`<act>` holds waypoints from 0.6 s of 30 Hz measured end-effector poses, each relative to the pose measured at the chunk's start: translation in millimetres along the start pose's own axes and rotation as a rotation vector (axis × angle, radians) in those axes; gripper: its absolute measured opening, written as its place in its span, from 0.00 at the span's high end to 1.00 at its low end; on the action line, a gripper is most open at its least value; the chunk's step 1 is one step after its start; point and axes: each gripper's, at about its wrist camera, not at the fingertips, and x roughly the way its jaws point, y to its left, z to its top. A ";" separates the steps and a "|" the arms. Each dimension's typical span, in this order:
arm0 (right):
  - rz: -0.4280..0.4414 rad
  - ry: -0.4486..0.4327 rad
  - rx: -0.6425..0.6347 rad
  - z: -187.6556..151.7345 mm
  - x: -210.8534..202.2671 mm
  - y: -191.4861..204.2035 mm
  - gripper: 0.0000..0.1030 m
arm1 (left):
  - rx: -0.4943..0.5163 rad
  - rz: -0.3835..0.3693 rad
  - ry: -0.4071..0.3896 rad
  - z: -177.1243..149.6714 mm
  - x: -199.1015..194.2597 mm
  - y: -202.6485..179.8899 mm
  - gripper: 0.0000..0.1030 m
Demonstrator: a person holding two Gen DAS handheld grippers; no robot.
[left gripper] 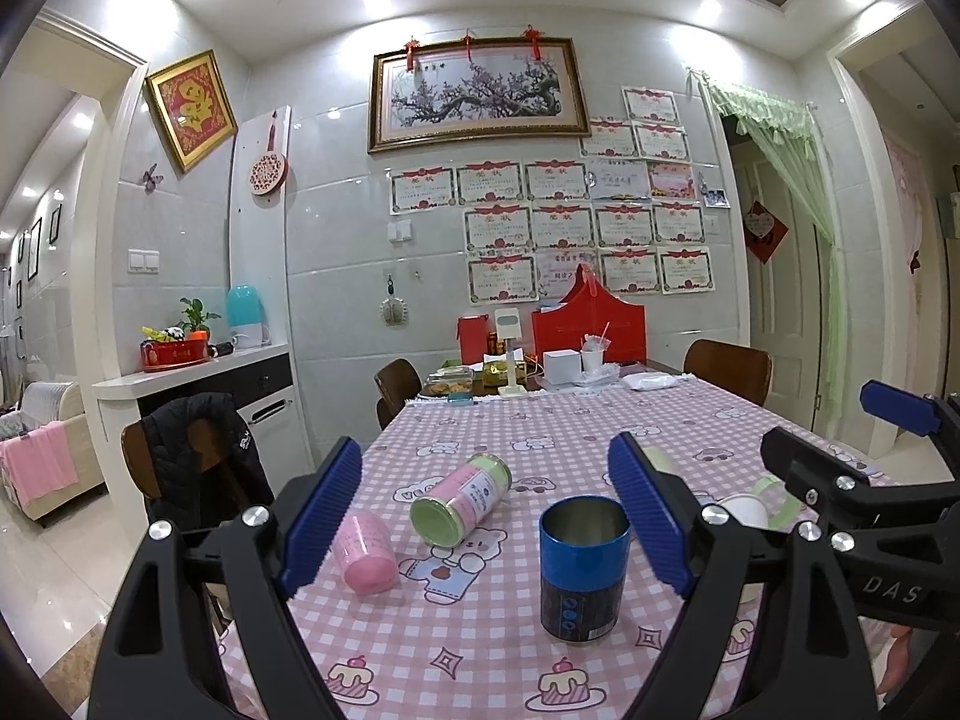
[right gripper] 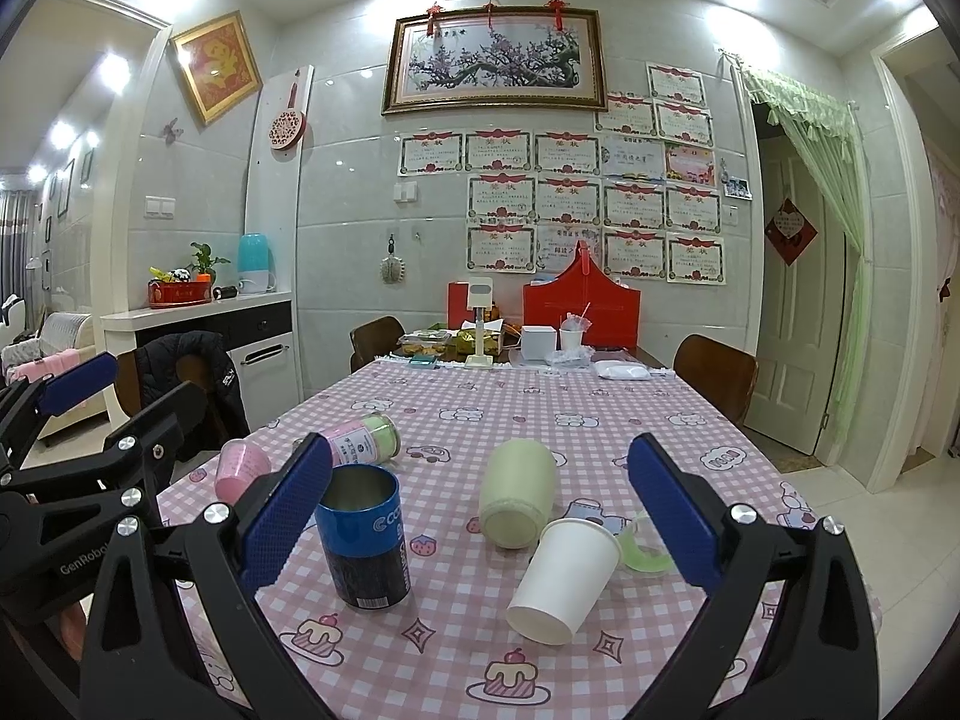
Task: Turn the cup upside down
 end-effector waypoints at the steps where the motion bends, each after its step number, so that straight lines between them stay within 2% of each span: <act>1: 0.000 0.000 0.000 0.0 0.1 -0.2 0.08 | 0.000 0.000 0.000 0.1 -0.1 -0.1 0.20; 18: -0.002 0.002 0.002 -0.4 0.0 1.1 0.08 | -0.002 0.001 0.002 -0.3 -0.5 0.5 0.20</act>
